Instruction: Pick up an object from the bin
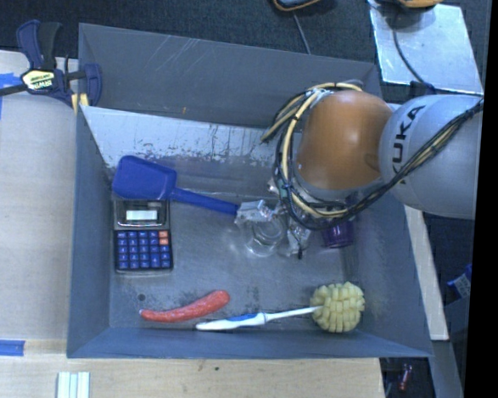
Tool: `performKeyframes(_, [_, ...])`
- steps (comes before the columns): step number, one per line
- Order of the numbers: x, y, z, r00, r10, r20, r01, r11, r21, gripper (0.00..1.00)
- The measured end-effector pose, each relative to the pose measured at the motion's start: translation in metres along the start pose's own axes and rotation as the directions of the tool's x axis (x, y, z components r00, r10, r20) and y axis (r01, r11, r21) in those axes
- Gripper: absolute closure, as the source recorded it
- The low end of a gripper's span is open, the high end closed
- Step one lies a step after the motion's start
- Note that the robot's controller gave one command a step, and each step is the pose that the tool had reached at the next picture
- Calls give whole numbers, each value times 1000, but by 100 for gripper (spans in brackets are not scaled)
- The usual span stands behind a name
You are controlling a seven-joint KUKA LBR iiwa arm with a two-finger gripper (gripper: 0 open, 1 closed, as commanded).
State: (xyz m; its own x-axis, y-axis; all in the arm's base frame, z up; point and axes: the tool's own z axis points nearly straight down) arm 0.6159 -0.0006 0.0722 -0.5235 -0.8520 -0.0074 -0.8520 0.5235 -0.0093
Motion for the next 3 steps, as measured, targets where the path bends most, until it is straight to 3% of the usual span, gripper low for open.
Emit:
performKeyframes(2, [1,1,-8,1000,1,-1,-1,1000,-3,100])
performKeyframes(3, [0,1,-30,1000,2,0,-2,1000,-3,100])
